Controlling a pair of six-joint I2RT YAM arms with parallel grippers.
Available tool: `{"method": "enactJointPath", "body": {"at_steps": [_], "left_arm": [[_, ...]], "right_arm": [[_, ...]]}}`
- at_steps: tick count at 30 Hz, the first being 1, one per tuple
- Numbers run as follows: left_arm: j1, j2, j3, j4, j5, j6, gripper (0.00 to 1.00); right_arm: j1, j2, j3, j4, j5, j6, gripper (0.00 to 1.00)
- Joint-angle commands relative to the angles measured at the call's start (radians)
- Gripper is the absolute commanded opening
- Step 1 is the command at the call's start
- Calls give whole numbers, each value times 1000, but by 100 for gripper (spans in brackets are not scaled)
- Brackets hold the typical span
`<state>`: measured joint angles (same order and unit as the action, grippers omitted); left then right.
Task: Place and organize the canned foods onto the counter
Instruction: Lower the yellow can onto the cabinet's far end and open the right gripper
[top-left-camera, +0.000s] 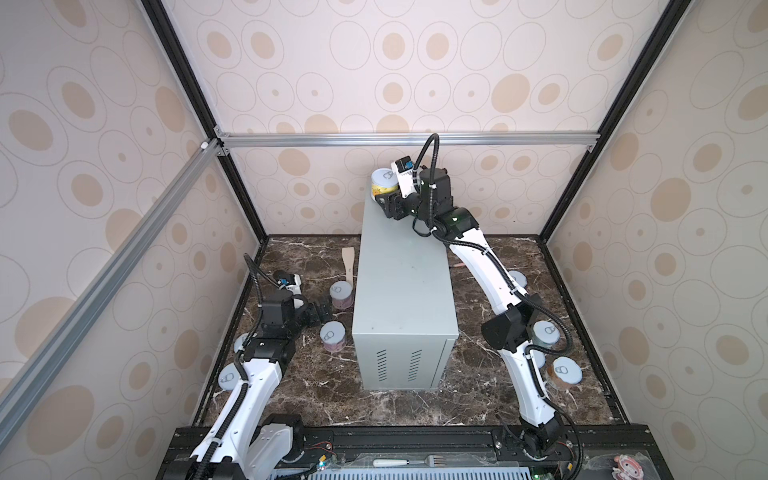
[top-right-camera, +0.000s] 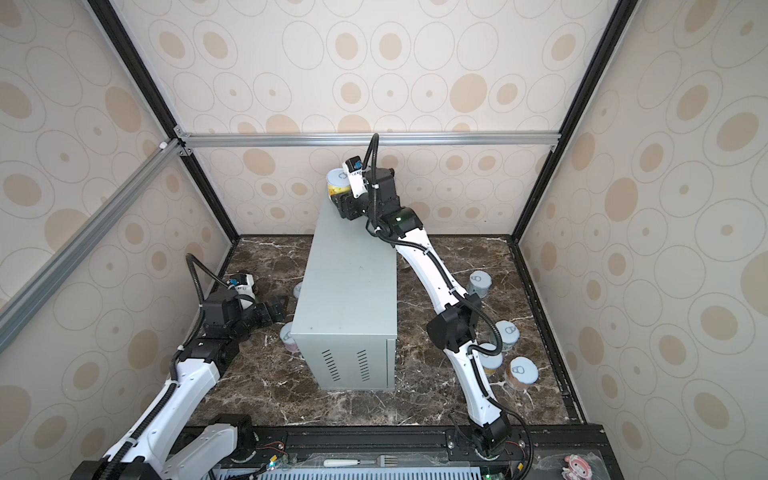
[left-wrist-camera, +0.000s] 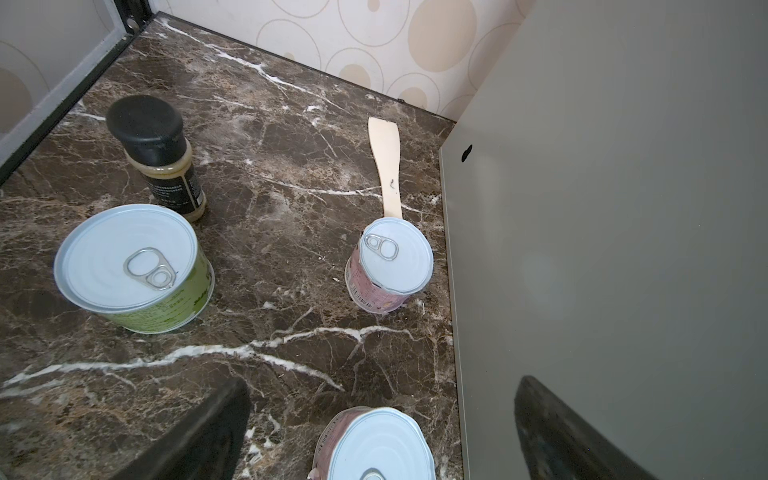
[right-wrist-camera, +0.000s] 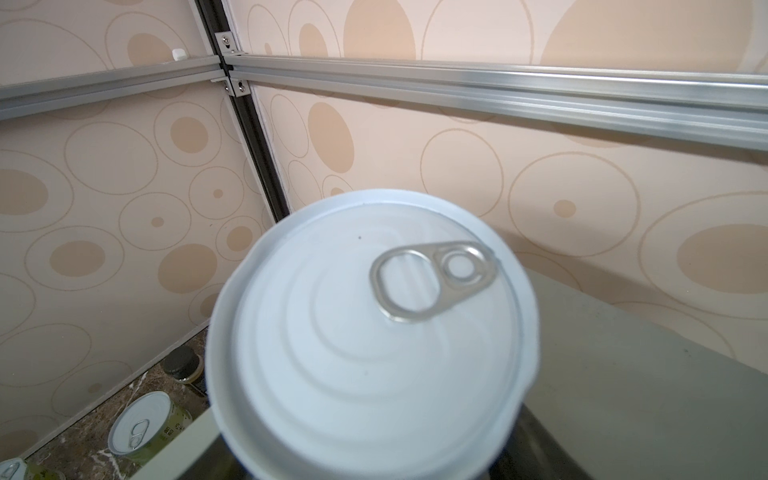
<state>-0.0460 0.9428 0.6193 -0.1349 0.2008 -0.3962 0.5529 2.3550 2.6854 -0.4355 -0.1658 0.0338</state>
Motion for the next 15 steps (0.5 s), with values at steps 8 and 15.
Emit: {"method": "enactJointPath", "body": {"at_steps": [8,15], "left_arm": [[0,-15,2,15,3,3,99],[-1,-23,2,16,3,3,99]], "right_arm": [[-10,75,-23,-101,-27,47,80],[-11,65,-34,-111,-31,60,85]]}}
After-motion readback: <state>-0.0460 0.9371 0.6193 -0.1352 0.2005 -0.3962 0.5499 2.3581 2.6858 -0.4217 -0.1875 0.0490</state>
